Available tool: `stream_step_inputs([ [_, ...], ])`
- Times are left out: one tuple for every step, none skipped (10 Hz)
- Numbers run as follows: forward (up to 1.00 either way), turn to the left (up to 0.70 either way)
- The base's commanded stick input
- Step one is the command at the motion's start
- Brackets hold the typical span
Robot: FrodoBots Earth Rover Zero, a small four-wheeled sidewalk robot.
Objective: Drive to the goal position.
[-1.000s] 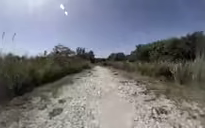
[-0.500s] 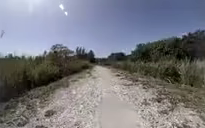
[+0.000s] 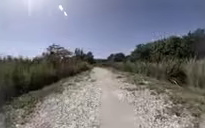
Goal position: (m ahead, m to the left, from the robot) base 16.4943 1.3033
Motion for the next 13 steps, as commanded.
stream_step_inputs([
  [0.7, 0.0],
  [0.7, 0.0],
  [0.7, 0.0],
  [0.7, 0.0],
  [0.7, 0.0],
  [0.7, 0.0],
  [0.7, 0.0],
  [0.7, -0.25],
  [0.7, -0.35],
  [0.7, -0.18],
  [0.7, 0.0],
  [0.7, 0.0],
  [0.7, 0.0],
])
